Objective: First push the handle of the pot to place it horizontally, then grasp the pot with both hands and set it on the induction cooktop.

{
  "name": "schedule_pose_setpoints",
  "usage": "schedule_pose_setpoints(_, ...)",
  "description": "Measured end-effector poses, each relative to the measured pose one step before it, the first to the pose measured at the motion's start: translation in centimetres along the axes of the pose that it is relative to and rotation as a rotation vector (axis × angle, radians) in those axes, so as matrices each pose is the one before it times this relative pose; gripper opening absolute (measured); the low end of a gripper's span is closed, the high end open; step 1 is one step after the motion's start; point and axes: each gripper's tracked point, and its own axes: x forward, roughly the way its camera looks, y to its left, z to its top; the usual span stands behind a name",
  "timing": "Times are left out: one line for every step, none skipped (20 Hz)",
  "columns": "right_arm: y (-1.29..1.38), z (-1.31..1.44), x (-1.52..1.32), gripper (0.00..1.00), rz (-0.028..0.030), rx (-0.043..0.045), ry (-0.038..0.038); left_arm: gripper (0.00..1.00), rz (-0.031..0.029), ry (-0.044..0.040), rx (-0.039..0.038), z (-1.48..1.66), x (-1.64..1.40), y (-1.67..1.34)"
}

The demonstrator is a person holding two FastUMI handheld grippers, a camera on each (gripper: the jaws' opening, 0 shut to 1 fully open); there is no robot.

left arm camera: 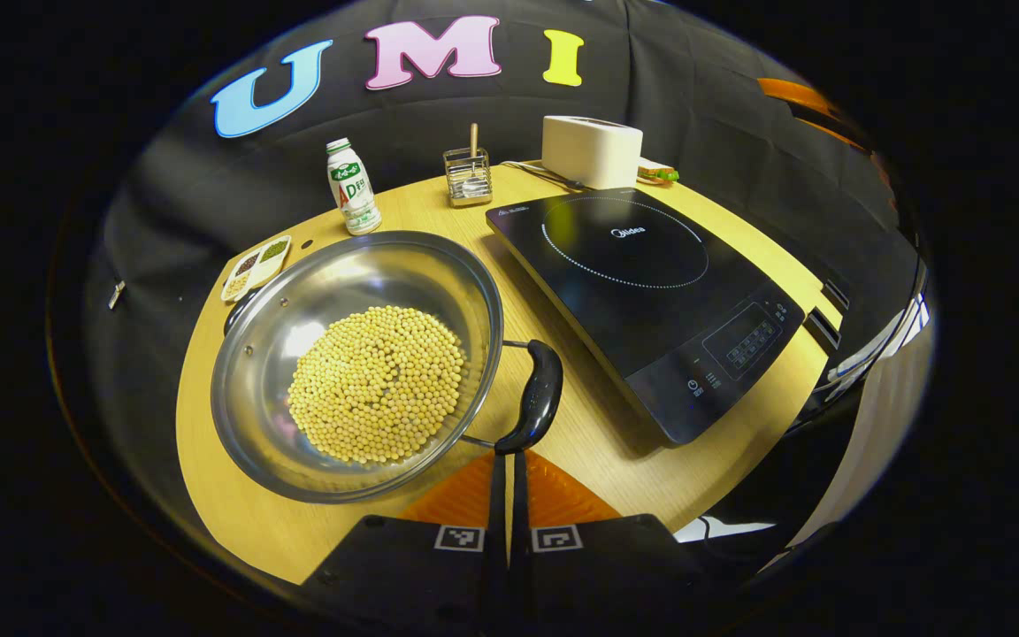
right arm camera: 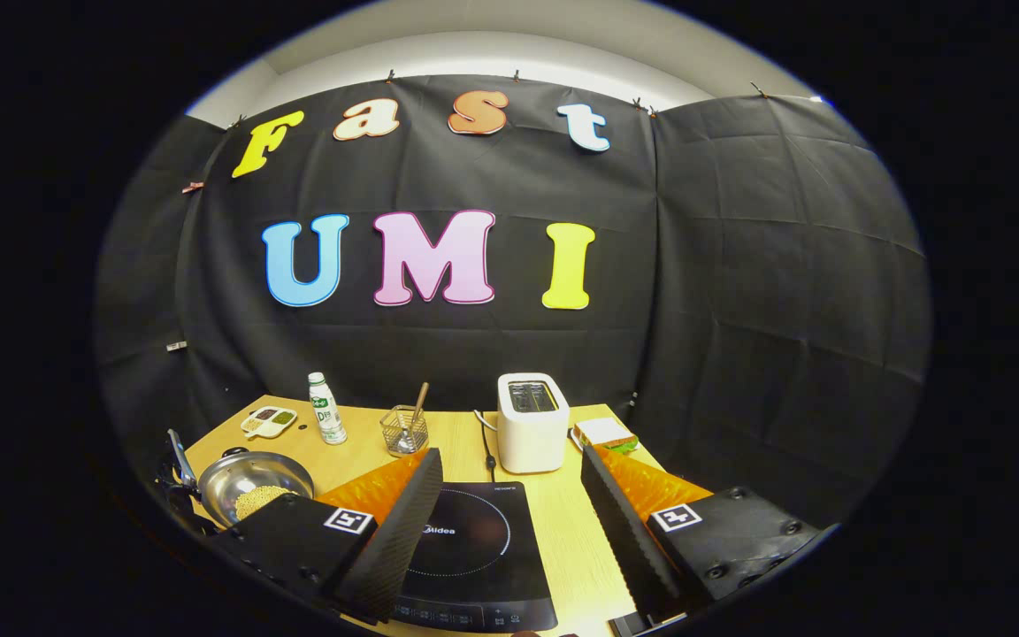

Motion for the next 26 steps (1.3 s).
schedule_pose_setpoints(-0.217, -0.048, 0.08, 0.98, -0.00538, 0.00053, 0.00164, 0.05, -0.00103, 0.00171, -0.00171, 0.172, 0.118, -0.073)
schedule_pose_setpoints(-0.159, -0.153, 0.083, 0.98, -0.00419, 0.00028, 0.00175, 0.05, -0.00157, -0.0017, -0.00296, 0.15, 0.055, -0.113)
schedule_pose_setpoints(-0.222, -0.056, -0.022, 0.98, -0.00336, 0.00024, 0.00249, 0.05, -0.00232, -0.00078, -0.00383, 0.277, 0.17, -0.107)
schedule_pose_setpoints(-0.092, -0.036, 0.047, 0.98, -0.00142, -0.00007, 0.00171, 0.05, -0.0027, -0.0029, -0.00432, 0.266, 0.2, -0.12)
schedule_pose_setpoints(-0.128, 0.052, -0.007, 0.98, -0.00206, -0.00073, 0.00029, 0.05, -0.00352, -0.00288, -0.00207, 0.39, 0.27, -0.202)
schedule_pose_setpoints(-0.127, -0.116, 0.032, 0.98, -0.00145, -0.00199, 0.00092, 0.05, -0.0017, -0.00239, 0.0014, 0.318, 0.229, -0.106)
schedule_pose_setpoints(-0.087, 0.015, 0.049, 0.98, -0.00091, -0.00281, -0.00035, 0.05, -0.0016, -0.00296, 0.00266, 0.376, 0.21, -0.2)
schedule_pose_setpoints(-0.092, 0.138, 0.006, 0.98, -0.0016, -0.00277, -0.00172, 0.05, -0.00283, -0.00343, 0.00211, 0.344, 0.259, -0.14)
schedule_pose_setpoints(-0.103, 0.095, 0.042, 0.98, -0.00134, -0.00191, -0.00142, 0.05, -0.00278, -0.00304, 0.00155, 0.368, 0.266, -0.169)
schedule_pose_setpoints(-0.17, -0.019, -0.012, 0.98, -0.00234, -0.00094, -0.00101, 0.05, -0.00443, -0.00284, 0.00202, 0.362, 0.3, -0.187)
schedule_pose_setpoints(-0.139, 0.004, 0.049, 0.98, -0.00228, -0.00019, 0.00095, 0.05, -0.00303, -0.00219, 0.00014, 0.354, 0.253, -0.173)
schedule_pose_setpoints(-0.17, -0.191, 0.067, 0.98, -0.00262, -0.00006, 0.00358, 0.05, -0.00224, -0.00304, -0.00298, 0.335, 0.288, 0.034)
schedule_pose_setpoints(-0.163, -0.099, 0.081, 0.98, -0.00312, -0.00038, 0.00227, 0.05, -0.00335, -0.00377, -0.00624, 0.416, 0.256, -0.06)
schedule_pose_setpoints(-0.133, 0.04, 0.001, 0.98, -0.00377, -0.00037, 0.0021, 0.05, -0.00285, -0.00318, -0.00672, 0.303, 0.269, -0.063)
schedule_pose_setpoints(-0.16, 0.011, -0.022, 0.98, -0.00293, -0.00016, 0.00147, 0.05, -0.00131, -0.00269, -0.00415, 0.424, 0.257, -0.02)
schedule_pose_setpoints(-0.168, -0.033, 0.082, 0.98, -0.00266, -0.00046, 0.00042, 0.05, 0.00037, -0.00297, -0.006, 0.362, 0.347, 0.018)
schedule_pose_setpoints(-0.125, -0.088, -0.005, 0.98, -0.00171, -0.00106, 0.00365, 0.05, -0.00032, -0.00229, -0.00772, 0.459, 0.34, 0.016)
schedule_pose_setpoints(-0.133, -0.172, 0.043, 0.98, -0.00269, -0.00158, 0.00384, 0.07, -0.00056, -0.00296, -0.00583, 0.357, 0.324, -0.084)
schedule_pose_setpoints(-0.179, -0.063, 0.022, 0.98, -0.00362, -0.00148, 0.00268, 0.05, -0.00089, -0.0042, -0.00335, 0.474, 0.248, 0.006)
schedule_pose_setpoints(-0.3, -0.066, 0.039, 0.98, -0.00513, -0.00103, 0.00184, 0.05, 0.00038, -0.00522, -0.00311, 0.481, 0.257, 0.053)
schedule_pose_setpoints(-0.274, 0.015, 0.023, 0.98, -0.00663, 0.00029, 0.00024, 0.05, -0.00009, -0.00538, -0.00328, 0.518, 0.257, -0.017)
schedule_pose_setpoints(-0.253, 0.145, -0.033, 0.98, -0.00717, 0.00111, -0.00205, 0.05, -0.00023, -0.00406, -0.00328, 0.416, 0.349, 0.081)
schedule_pose_setpoints(-0.338, 0.031, -0.035, 0.98, -0.00805, 0.00175, -0.00039, 0.05, -0.0013, -0.0049, -0.00389, 0.524, 0.278, 0.029)
schedule_pose_setpoints(-0.362, -0.079, 0.039, 0.98, -0.008, 0.00156, 0.00044, 0.05, 0.00006, -0.00739, -0.00307, 0.532, 0.241, 0.145)
schedule_pose_setpoints(-0.296, -0.015, -0.035, 0.98, -0.00791, 0.00166, -0.00037, 0.05, -0.00065, -0.00881, -0.00126, 0.627, 0.151, 0.064)
schedule_pose_setpoints(-0.325, 0.015, 0.005, 0.98, -0.00782, 0.00174, -0.0003, 0.05, -0.00056, -0.00884, 0.00259, 0.625, 0.376, 0.07)
